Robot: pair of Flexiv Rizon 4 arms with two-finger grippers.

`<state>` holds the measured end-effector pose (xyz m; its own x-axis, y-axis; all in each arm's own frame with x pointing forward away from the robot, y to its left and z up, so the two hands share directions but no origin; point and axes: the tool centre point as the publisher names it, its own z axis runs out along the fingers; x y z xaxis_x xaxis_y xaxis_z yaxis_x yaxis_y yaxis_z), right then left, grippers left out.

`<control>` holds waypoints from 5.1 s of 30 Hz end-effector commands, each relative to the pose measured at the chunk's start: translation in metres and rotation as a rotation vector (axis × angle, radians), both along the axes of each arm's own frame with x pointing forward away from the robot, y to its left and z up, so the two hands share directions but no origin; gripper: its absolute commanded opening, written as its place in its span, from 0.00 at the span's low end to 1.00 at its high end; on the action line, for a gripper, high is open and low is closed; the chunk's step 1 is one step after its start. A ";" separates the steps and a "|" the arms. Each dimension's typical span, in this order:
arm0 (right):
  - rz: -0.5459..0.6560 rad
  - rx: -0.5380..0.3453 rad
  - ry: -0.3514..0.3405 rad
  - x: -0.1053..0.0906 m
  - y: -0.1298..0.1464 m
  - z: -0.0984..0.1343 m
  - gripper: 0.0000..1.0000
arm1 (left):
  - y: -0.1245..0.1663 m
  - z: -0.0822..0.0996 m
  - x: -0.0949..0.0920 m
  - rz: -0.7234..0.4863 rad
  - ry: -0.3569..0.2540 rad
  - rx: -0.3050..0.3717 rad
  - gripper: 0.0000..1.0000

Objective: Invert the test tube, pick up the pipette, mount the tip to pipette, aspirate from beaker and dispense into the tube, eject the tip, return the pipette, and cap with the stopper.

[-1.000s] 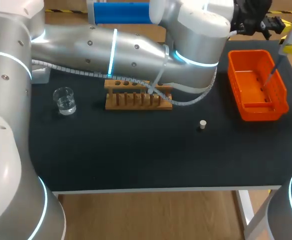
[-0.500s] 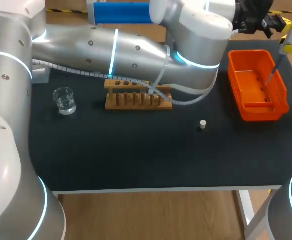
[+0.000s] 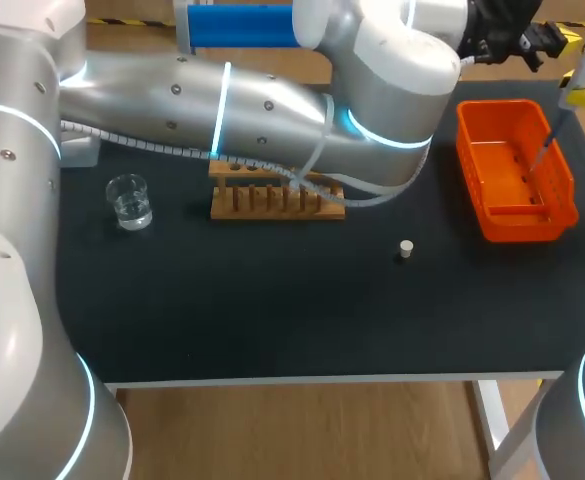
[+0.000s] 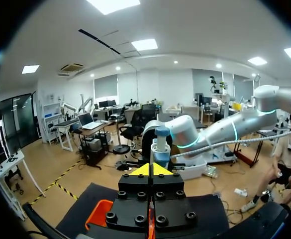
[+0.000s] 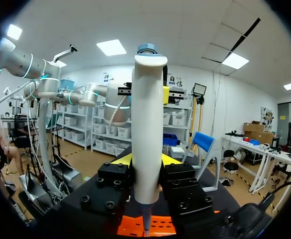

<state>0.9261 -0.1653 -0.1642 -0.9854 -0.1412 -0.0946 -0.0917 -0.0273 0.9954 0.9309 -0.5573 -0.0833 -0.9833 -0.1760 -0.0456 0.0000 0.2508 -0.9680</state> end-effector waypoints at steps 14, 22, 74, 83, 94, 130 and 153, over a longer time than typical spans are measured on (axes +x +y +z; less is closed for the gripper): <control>0.003 -0.002 0.000 0.001 -0.001 0.000 0.00 | -0.004 0.017 -0.006 0.000 -0.063 -0.119 0.00; 0.003 -0.002 0.000 0.001 -0.001 0.000 0.00 | -0.011 0.022 -0.011 -0.017 -0.076 -0.126 0.00; 0.003 -0.002 0.000 0.001 -0.001 0.000 0.00 | -0.024 -0.002 -0.009 -0.042 -0.044 -0.131 0.00; 0.003 -0.002 0.000 0.001 -0.001 0.000 0.00 | -0.024 -0.008 -0.008 -0.039 -0.036 -0.130 0.00; 0.003 -0.002 0.000 0.001 -0.001 0.000 0.00 | -0.025 -0.013 -0.008 -0.040 -0.027 -0.128 0.00; 0.003 -0.002 0.000 0.001 -0.001 0.000 0.00 | -0.027 -0.029 -0.008 -0.031 0.007 -0.107 0.00; 0.003 -0.002 0.000 0.001 -0.001 0.000 0.00 | -0.014 0.023 -0.003 -0.021 -0.074 -0.111 0.00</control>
<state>0.9267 -0.1654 -0.1650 -0.9853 -0.1419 -0.0949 -0.0917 -0.0292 0.9954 0.9264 -0.5738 -0.0610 -0.9803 -0.1699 -0.1006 0.0559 0.2495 -0.9668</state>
